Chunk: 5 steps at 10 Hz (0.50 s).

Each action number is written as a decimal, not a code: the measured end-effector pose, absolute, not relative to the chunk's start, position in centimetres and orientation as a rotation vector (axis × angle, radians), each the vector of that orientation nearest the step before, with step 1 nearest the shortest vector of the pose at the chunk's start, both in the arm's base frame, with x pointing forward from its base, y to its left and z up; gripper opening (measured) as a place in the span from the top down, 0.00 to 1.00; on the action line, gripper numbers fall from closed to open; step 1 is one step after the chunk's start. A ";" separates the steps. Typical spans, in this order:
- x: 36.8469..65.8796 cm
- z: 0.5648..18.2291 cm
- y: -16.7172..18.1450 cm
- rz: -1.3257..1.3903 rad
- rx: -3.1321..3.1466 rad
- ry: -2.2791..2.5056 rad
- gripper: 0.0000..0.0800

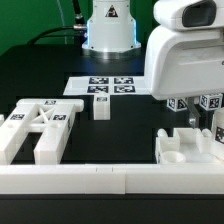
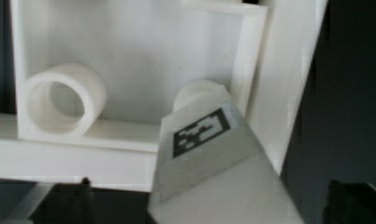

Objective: Assemble chair

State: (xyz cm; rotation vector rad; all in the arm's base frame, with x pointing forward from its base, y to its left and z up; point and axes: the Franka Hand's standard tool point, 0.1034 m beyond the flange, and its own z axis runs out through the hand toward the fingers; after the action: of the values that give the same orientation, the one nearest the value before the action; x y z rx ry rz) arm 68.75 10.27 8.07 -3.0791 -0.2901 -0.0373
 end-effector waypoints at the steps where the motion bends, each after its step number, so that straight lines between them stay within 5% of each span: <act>1: 68.8 8.0 10.1 -0.038 -3.072 -0.380 0.19; 5: 68.7 7.9 9.9 -0.036 -3.069 -0.473 0.24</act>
Offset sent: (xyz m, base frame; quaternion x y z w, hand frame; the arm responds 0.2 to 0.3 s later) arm 0.0054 0.0010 -0.0018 0.0084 -0.0001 -0.0205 0.9998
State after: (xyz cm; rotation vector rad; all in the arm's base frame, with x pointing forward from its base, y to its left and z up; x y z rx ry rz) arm 68.73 9.88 7.86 -3.0686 -0.4728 -0.0363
